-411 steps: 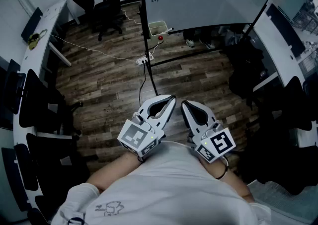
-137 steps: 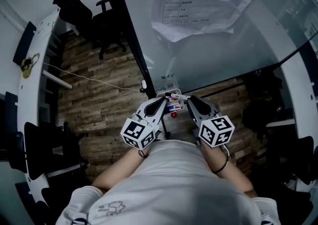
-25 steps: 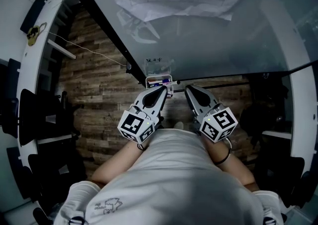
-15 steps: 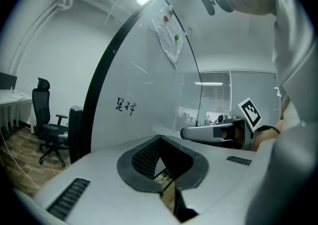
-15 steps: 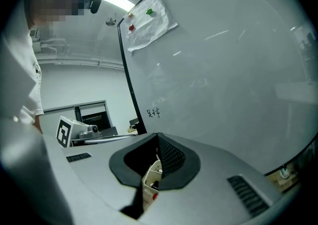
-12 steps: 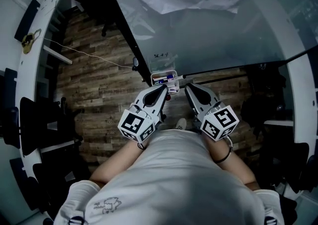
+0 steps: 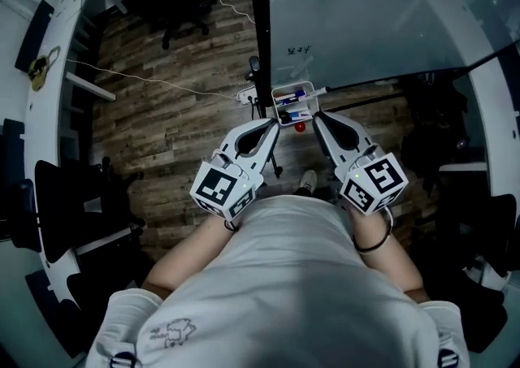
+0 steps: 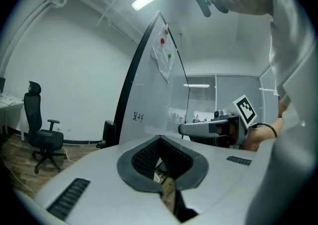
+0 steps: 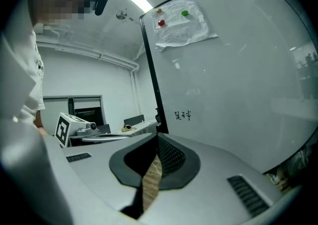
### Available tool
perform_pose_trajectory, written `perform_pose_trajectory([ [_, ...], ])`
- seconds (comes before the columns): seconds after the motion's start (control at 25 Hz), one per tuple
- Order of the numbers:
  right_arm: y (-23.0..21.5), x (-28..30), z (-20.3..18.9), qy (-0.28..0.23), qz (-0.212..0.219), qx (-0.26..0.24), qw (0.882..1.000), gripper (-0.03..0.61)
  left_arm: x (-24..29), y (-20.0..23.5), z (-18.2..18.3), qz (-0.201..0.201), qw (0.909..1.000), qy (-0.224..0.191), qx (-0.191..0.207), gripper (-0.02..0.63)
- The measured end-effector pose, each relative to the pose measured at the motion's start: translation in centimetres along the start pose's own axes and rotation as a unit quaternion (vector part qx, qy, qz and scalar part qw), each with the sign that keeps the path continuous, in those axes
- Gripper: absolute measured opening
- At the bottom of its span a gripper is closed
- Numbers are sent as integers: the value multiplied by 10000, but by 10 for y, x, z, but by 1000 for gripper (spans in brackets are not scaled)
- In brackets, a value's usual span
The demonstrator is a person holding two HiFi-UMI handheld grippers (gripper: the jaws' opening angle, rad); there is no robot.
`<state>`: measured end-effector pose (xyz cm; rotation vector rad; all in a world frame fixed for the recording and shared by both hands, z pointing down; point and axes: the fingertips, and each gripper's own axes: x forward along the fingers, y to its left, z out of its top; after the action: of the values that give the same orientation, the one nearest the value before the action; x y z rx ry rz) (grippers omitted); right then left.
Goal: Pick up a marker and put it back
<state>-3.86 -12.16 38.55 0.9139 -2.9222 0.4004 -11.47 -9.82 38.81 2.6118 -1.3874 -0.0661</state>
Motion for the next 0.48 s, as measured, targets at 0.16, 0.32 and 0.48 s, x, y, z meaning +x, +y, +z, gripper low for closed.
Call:
perform_pose_trajectory([
  [0.16, 24, -7, -2, -58, -278, 40, 9996, 11, -25, -4, 3, -255, 9996, -86, 19, 6],
  [0.32, 48, -21, -9, -86, -450, 189, 9988, 11, -46, -11, -2, -495, 9987, -52, -57, 6],
  [0.48, 73, -41, -14, -44, -540, 147, 9984, 11, -66, -28, -5, -755, 9971, -32, -76, 6],
])
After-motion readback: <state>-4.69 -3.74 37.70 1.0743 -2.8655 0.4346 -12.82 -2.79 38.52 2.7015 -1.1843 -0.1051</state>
